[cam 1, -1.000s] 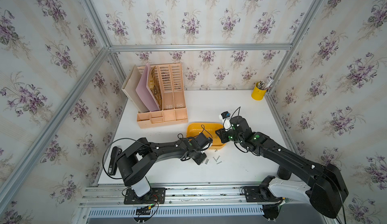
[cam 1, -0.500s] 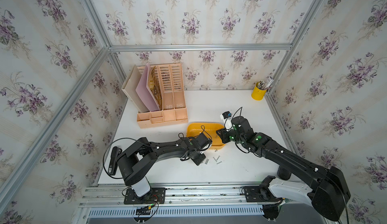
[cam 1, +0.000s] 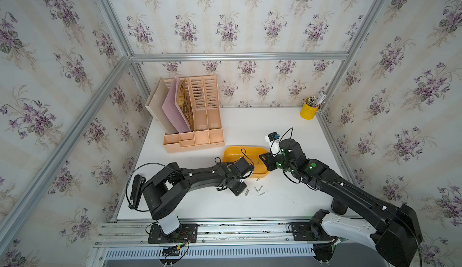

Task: Put the screws on the desktop into the storage box
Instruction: Pick up the screw from the center of the board, then place the screw in the storage box.

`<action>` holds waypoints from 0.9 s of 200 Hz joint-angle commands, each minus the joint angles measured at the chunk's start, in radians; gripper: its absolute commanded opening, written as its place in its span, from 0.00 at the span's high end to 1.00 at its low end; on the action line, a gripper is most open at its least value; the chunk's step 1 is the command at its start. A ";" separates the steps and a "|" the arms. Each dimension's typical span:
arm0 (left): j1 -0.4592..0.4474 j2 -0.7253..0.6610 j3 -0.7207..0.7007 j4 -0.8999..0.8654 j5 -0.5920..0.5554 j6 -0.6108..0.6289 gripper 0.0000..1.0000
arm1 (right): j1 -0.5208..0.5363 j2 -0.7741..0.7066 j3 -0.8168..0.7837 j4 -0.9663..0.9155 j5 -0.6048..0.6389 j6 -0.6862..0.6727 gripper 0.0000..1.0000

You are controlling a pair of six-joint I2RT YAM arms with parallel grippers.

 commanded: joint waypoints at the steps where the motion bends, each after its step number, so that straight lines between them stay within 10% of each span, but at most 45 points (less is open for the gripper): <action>1: 0.000 0.010 0.005 -0.090 0.002 -0.002 0.98 | 0.001 -0.002 0.011 -0.003 0.009 0.001 0.76; 180: 0.169 -0.046 0.328 -0.198 0.144 0.073 0.99 | 0.006 -0.182 -0.224 -0.008 -0.163 0.109 0.79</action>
